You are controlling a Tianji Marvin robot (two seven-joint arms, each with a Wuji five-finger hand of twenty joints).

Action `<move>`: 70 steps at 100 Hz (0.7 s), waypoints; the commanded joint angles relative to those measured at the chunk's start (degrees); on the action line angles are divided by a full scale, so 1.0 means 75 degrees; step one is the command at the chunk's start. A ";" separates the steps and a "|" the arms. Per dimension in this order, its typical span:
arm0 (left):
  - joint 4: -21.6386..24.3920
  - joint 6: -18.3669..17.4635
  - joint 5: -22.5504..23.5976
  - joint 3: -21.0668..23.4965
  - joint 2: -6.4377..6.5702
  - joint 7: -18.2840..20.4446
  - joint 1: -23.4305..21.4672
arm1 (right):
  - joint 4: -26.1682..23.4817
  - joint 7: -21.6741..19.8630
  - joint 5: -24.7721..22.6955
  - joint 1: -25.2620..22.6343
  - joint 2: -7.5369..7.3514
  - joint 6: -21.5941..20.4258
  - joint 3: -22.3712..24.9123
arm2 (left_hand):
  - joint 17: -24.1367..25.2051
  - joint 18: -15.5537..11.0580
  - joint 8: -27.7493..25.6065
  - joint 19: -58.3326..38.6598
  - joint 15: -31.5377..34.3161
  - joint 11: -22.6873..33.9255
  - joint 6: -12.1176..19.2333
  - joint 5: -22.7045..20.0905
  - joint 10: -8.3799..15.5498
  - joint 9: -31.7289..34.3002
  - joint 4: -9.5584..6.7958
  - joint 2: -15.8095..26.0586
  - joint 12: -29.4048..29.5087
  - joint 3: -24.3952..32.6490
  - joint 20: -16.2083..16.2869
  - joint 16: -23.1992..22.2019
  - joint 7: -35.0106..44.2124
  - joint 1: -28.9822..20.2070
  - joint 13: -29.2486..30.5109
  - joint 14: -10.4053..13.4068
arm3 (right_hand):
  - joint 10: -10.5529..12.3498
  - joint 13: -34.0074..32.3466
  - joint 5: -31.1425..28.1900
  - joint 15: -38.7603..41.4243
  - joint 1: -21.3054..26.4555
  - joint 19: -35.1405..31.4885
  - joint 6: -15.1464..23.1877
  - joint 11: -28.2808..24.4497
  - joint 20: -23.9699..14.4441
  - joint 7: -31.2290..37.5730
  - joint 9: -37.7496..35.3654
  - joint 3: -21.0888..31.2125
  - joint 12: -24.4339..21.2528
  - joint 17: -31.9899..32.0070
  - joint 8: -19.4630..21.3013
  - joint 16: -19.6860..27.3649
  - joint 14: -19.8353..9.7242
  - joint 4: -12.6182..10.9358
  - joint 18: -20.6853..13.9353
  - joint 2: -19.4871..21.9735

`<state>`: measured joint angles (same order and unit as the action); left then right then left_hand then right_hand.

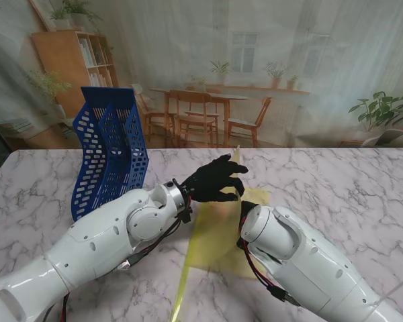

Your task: Open the sliding file folder, put the receipt in and insert it into the document holder

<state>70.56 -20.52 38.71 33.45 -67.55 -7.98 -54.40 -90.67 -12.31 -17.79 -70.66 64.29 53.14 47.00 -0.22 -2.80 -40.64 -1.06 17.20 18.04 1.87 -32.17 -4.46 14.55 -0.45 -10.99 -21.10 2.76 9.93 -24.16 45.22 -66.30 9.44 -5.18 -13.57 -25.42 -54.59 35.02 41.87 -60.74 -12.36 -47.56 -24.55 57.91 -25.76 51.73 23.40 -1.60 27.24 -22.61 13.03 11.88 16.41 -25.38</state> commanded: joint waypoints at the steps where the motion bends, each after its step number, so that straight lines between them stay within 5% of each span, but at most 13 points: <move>1: 0.0001 0.0013 -0.0024 -0.0031 -0.0070 0.0068 0.0008 | -0.0071 -0.0101 0.0045 0.0105 -0.0036 0.0056 -0.0134 | 0.0156 -0.0149 -0.0101 0.0121 -0.0023 0.0069 -0.0365 -0.0102 -0.0040 0.0115 0.0068 0.0322 -0.0112 0.0068 -0.0051 -0.0034 0.0489 -0.0221 0.0003 0.0015 | -0.0006 0.0176 -0.0440 0.0083 -0.0064 0.0093 0.0077 0.0079 0.0075 0.0029 0.0164 0.0435 -0.0062 0.0161 0.0134 -0.0076 -0.0100 -0.0120 0.0039 -0.0026; 51: 0.0034 0.0032 -0.0064 0.0020 -0.0089 -0.0020 -0.0078 | 0.0085 0.0003 0.0343 0.0455 0.0107 0.0476 -0.0722 | 0.0169 -0.0096 0.0483 0.0083 0.0018 0.0152 -0.0739 0.0113 -0.0077 0.0108 0.0086 0.0309 -0.0186 0.0131 0.0001 -0.0047 0.1044 -0.0315 0.0001 -0.0015 | 0.0041 0.0195 -0.0387 0.0028 -0.0063 0.0434 0.0182 0.0131 -0.0031 -0.0345 0.0210 0.0244 -0.0113 0.0256 0.0149 -0.0108 -0.0115 -0.0011 0.0061 0.0306; 70: 0.0092 0.0009 0.0008 0.0126 -0.0035 0.0015 -0.0122 | -0.0203 -0.0062 -0.0012 0.0192 -0.0047 0.0392 -0.0462 | 0.0174 -0.0084 0.0578 0.0079 0.0024 0.0153 -0.0705 0.0169 -0.0079 0.0109 0.0093 0.0324 -0.0190 0.0123 0.0012 -0.0050 0.1134 -0.0307 0.0003 -0.0018 | 0.0043 0.0108 -0.0222 0.0082 -0.0011 0.0406 0.0297 0.0069 -0.0157 -0.0153 0.0143 0.0033 -0.0093 0.0104 0.0488 -0.0137 -0.0119 -0.0030 0.0055 0.0372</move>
<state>70.82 -20.39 38.57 34.36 -67.89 -8.71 -55.36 -90.95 -12.37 -17.29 -68.48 64.75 54.36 43.25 -0.16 -2.75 -36.34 -1.06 17.20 18.09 -0.42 -31.51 -4.55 14.55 -0.45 -10.99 -21.69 3.37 9.94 -24.16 47.72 -66.95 9.44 -5.26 -13.54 -25.36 -54.62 35.10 41.86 -57.84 -12.50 -47.42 -24.63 55.83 -25.76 51.48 22.90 -0.86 29.16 -23.30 12.85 11.88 16.41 -25.28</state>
